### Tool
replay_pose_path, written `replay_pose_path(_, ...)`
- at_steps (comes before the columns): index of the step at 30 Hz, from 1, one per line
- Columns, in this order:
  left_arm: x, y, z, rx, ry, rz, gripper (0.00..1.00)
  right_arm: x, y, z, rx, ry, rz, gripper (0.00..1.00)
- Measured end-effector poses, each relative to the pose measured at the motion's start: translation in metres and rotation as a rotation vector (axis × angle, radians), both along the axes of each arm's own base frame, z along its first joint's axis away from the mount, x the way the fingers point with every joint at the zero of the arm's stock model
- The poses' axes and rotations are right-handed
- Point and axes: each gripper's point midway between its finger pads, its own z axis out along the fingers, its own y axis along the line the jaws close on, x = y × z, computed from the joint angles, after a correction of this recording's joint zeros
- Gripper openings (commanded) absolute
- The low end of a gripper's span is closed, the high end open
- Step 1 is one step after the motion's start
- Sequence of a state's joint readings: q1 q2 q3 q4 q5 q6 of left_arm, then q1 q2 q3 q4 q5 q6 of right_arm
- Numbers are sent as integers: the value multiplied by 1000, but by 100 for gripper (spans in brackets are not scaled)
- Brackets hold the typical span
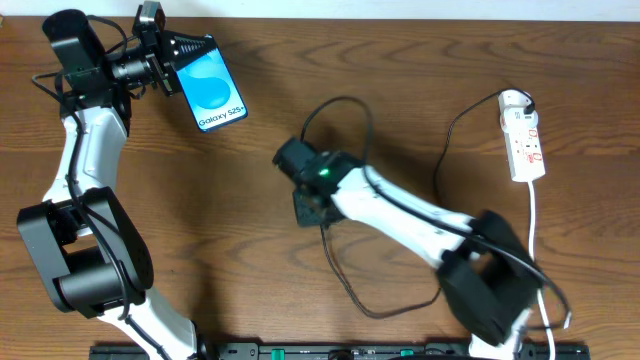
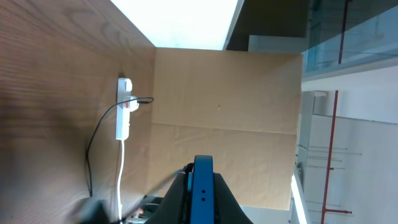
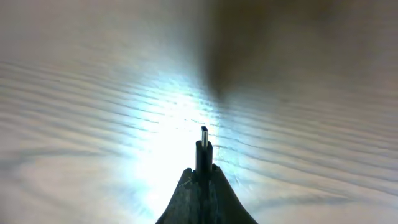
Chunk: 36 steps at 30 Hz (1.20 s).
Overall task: Plug charger to phone and switch on socket
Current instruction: 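Close the right gripper on the cable plug and lift it, then carry the cable plug with the right gripper toward the phone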
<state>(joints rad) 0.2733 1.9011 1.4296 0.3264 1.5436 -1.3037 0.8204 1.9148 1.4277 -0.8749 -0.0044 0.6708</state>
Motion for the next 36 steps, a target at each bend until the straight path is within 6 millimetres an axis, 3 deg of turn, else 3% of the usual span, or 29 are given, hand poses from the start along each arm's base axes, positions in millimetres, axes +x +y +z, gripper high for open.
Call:
replay_pose_path(5,0,0,0,0,0,0,8,23,-12,57,108,-103,-56,1)
replay_pose_path(10,0,0,0,0,0,0,7,31,-24,102,180,-196,-60,1)
replay_pose_path(14,0,0,0,0,0,0,7,31,-12,131,273,-265,28,1)
replay_pose_path(18,0,0,0,0,0,0,8,28,18,159,427,-318,189,1)
replay_pose_path(25,0,0,0,0,0,0,7,15,50,187,637,-320,361,1)
replay_pose_path(30,0,0,0,0,0,0,7,12,53,192,716,-280,413,1)
replay_pose_path(36,0,0,0,0,0,0,8,23,45,197,855,-244,501,1)
